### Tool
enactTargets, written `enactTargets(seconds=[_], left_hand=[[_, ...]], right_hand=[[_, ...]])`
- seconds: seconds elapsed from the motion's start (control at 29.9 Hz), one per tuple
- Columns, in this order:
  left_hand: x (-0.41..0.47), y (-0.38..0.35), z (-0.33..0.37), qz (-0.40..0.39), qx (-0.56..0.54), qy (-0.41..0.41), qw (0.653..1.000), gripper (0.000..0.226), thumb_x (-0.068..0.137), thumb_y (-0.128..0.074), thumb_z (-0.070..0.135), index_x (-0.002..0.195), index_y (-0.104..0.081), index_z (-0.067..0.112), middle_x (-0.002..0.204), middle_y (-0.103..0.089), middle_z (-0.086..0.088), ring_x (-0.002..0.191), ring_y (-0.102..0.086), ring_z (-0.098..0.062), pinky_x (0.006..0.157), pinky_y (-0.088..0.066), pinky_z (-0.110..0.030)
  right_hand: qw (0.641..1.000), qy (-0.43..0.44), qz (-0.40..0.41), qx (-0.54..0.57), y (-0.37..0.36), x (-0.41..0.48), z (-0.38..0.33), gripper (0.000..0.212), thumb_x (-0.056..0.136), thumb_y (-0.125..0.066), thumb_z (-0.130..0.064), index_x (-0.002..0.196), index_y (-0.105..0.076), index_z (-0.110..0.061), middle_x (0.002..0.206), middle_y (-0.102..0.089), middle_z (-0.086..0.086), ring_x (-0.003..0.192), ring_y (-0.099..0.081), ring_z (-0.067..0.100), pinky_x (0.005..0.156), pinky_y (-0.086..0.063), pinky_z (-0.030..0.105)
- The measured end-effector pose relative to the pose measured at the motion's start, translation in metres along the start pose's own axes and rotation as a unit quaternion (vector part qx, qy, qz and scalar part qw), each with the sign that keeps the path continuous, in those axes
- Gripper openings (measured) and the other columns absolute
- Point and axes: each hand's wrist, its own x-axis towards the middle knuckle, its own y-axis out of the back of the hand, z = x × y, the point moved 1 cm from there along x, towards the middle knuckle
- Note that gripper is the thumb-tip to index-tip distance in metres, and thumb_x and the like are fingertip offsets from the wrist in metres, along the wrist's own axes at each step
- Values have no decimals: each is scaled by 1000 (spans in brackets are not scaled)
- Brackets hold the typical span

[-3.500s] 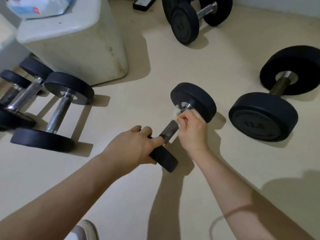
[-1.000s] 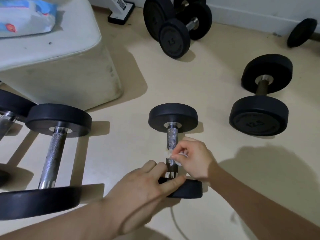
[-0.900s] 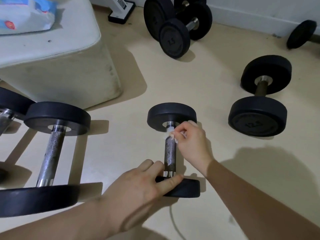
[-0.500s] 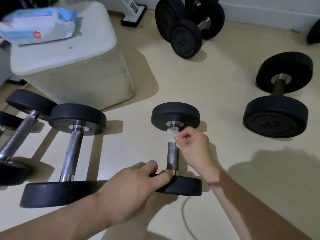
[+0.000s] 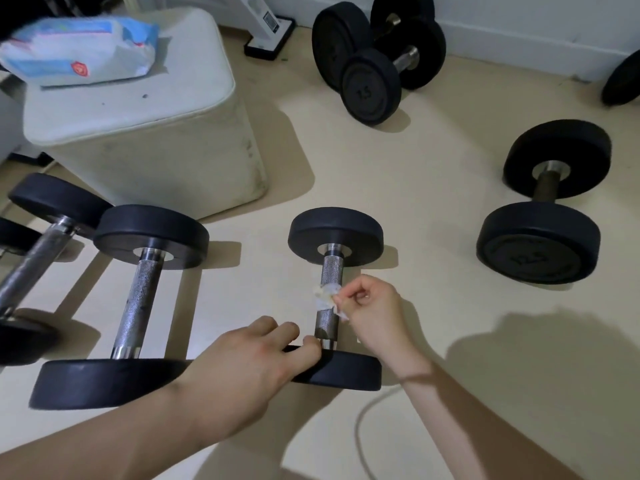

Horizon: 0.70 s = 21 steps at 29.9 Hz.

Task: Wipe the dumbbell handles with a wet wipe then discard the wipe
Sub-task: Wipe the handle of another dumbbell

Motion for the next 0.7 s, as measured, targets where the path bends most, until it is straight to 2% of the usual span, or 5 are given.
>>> enactTargets(seconds=[0.17,0.3,0.43,0.6,0.7], left_hand=[[1,9,7,17,25,-22,999,51,59,-81,27,101,-55,16,79,-56,-1,56,-51,-22,39,-46,-33],[4,15,11,23,48,-31,998,36,64,-81,35,87,-60,16,72,-55,-1,46,-48,-20,34,-39,-26],[5,11,16,16,67,-27,997,45,49,-87,24,87,-64,14,71,-54,-1,44,-46,-19,33,-39,-26],[1,2,17,41,80,-34,995,57,52,-86,26,104,-69,10,77,-57,-1,47,-48,-19,32,-39,-25],[2,0,16,50,71,-32,996,57,50,-87,26,102,-69,10,76,-57,0,47,-49,-19,34,-40,-24]], right_hand=[[994,46,85,-53,-9,19,-16,19,78,-68,-11,64,-62,-22,70,-63,3,62,-57,12,62,-47,24],[983,61,-81,-154,-3,-5,-18,19,73,-74,-12,60,-64,-23,64,-56,-6,57,-52,6,59,-44,19],[972,133,10,-195,-1,23,-41,12,82,-65,-7,70,-67,-6,71,-42,-10,58,-46,8,60,-38,21],[951,80,-158,-256,6,-10,-34,11,77,-65,-12,67,-70,-14,57,-55,-9,49,-49,-1,46,-34,5],[976,102,-4,-191,-3,19,-40,18,81,-60,-9,64,-67,-6,60,-48,-4,50,-43,6,55,-34,18]])
